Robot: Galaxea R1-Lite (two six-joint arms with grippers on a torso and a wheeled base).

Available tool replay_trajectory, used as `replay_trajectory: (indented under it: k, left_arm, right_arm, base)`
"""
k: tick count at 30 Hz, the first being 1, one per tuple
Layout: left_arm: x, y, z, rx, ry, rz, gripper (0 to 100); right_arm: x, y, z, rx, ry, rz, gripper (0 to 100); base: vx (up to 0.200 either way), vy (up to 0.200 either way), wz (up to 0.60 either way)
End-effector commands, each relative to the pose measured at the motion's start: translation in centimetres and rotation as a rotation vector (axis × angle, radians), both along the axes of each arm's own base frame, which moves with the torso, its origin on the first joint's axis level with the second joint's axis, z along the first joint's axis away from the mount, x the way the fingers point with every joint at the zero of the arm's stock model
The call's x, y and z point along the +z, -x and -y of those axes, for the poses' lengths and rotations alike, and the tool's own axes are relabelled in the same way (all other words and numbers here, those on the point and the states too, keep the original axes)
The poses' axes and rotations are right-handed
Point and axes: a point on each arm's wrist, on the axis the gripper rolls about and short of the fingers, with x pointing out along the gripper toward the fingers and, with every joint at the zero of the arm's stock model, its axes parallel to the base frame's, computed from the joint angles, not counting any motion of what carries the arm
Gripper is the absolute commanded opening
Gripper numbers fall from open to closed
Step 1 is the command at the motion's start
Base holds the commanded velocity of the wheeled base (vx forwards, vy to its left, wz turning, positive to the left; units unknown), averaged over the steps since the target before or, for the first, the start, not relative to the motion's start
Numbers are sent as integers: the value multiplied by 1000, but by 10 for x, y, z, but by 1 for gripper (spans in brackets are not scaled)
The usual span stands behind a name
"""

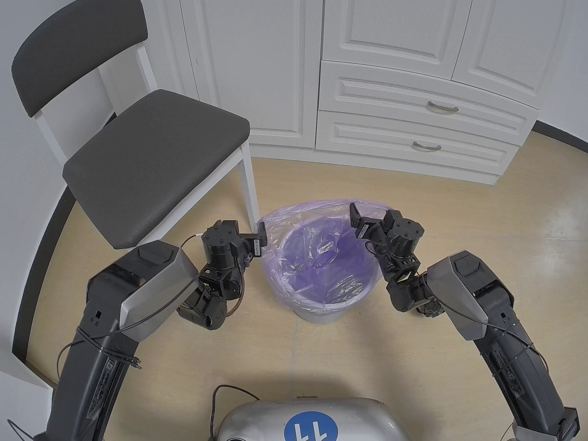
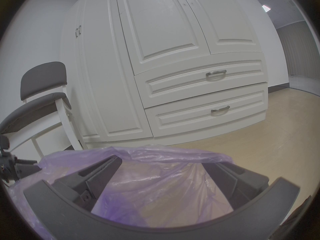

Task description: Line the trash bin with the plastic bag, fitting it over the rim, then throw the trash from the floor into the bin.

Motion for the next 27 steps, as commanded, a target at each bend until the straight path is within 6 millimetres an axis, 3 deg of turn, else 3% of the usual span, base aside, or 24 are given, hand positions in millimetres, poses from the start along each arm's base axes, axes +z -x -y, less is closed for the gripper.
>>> replay_trajectory:
  k: [1,7,10,11,16,19,27]
  left_arm:
    - [-12,-1,-1,3,-8,-17,100]
    - [15,10,-2,-3,5,15,100]
    - [27,24,-2,-26,-2,2,100]
    - [33,34,-3,-43,-12,-19,100]
    - [35,71,-6,-220,-50,-115,100]
    - [39,76,-3,-264,-37,-114,100]
    - [47,68,0,-312,-36,-149,100]
  right_arm:
    - [-1,0,-1,4,-4,3,100]
    - [49,18,-5,-3,-14,61,100]
    - [65,38,0,1,23,-1,100]
    - [77,54,6,14,51,-50,100]
    - [104,96,25,81,133,-193,100]
    - [110,104,33,75,152,-254,100]
    - [103,95,60,22,193,-447,100]
  base:
    - [0,0,0]
    - [0,0,0]
    - [0,0,0]
    - [0,0,0]
    - [0,0,0]
    - [0,0,0]
    - [0,0,0]
